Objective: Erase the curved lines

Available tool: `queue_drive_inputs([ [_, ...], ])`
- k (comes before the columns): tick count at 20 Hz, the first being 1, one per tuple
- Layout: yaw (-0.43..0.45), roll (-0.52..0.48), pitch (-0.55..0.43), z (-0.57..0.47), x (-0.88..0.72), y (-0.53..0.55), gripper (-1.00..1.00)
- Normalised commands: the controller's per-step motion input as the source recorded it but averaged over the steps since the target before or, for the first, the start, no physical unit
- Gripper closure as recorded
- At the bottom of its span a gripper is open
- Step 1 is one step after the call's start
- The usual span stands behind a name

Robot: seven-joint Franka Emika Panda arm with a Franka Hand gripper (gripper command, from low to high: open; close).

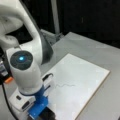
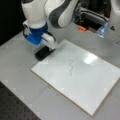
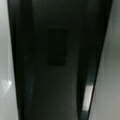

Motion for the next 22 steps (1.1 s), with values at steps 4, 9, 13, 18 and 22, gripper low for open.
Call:
queue_drive_inputs([
  [4, -0.028, 0.108, -0.106, -0.13, 0.00, 0.03, -1.00],
  [9, -0.027, 0.097, -0.140, -0.17, 0.01, -0.01, -1.00],
  [13, -0.016, 0.091, -0.163, -0.17, 0.01, -0.05, -1.00],
  [18, 0.002, 0.082, -0.157, -0.13, -0.01, -0.08, -1.00],
  [22, -0.001, 0.080, -0.145, -0.08, -0.06, -0.07, -1.00],
])
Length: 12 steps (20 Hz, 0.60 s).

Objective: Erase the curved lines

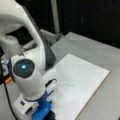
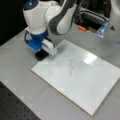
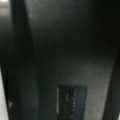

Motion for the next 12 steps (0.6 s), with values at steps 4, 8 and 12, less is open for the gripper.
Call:
queue_drive_inputs([
  [4, -0.013, 0.080, -0.142, -0.06, -0.09, -0.04, -1.00],
  [8, -0.033, 0.064, -0.154, -0.06, -0.12, -0.01, 1.00],
  [12, -0.052, 0.049, -0.174, -0.09, -0.12, 0.02, 1.00],
])
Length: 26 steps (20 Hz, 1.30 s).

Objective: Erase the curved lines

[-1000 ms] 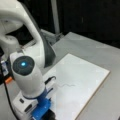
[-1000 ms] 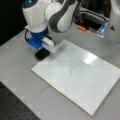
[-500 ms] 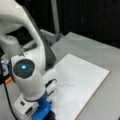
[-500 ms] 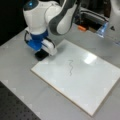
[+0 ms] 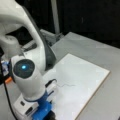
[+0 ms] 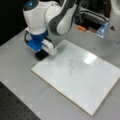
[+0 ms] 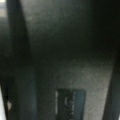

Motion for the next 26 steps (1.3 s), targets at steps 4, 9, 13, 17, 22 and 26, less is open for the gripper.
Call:
queue_drive_inputs([
  [4, -0.057, 0.051, -0.183, -0.11, -0.11, 0.03, 1.00],
  [9, -0.089, 0.050, -0.194, -0.11, -0.11, 0.08, 1.00],
  [13, -0.115, 0.025, -0.166, -0.05, -0.13, 0.14, 1.00],
  [17, -0.188, -0.042, -0.121, 0.14, -0.18, 0.24, 1.00],
  [22, -0.180, -0.100, -0.056, 0.23, -0.21, 0.29, 1.00],
  [26, -0.153, -0.147, -0.042, 0.17, -0.23, 0.29, 1.00],
])
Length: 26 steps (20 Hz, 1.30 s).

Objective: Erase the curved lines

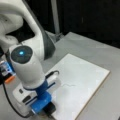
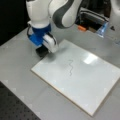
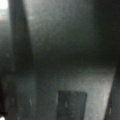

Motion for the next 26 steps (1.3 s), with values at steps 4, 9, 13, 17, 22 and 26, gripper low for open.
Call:
queue_drive_inputs([
  [4, -0.146, -0.045, -0.076, 0.09, -0.24, 0.29, 1.00],
  [9, -0.252, 0.095, -0.096, 0.04, -0.25, 0.39, 1.00],
  [13, -0.400, 0.120, -0.051, 0.04, -0.27, 0.45, 1.00],
  [17, -0.431, 0.106, -0.033, 0.00, -0.24, 0.35, 1.00],
  [22, -0.305, 0.116, -0.148, -0.09, -0.20, 0.17, 1.00],
  [26, -0.268, 0.034, -0.196, -0.26, -0.21, 0.13, 1.00],
])
